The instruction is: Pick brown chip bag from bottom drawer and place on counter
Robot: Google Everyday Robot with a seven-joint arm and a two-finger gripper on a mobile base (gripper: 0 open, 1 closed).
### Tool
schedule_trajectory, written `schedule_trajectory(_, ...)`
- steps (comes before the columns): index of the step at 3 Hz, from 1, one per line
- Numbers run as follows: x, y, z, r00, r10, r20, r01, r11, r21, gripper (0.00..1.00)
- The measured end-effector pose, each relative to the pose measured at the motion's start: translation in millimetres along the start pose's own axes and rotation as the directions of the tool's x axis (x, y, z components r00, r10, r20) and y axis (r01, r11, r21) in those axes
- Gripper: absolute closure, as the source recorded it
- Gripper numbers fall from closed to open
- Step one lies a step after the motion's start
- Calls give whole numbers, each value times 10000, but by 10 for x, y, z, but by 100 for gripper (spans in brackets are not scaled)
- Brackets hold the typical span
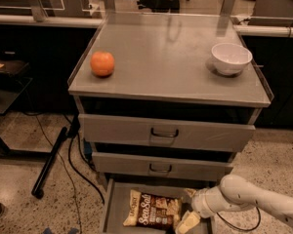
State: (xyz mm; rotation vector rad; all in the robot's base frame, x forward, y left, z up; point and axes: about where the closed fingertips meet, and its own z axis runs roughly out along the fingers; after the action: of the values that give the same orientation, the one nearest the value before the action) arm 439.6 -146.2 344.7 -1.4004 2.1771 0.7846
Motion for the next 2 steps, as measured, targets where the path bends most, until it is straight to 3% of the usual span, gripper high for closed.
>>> schedule_trajectory(1, 1, 0, 2, 10000, -1, 2, 1, 10000, 1, 0)
schedule_trajectory(2, 211, -184, 687, 9971, -367, 660, 330, 9978, 569, 0)
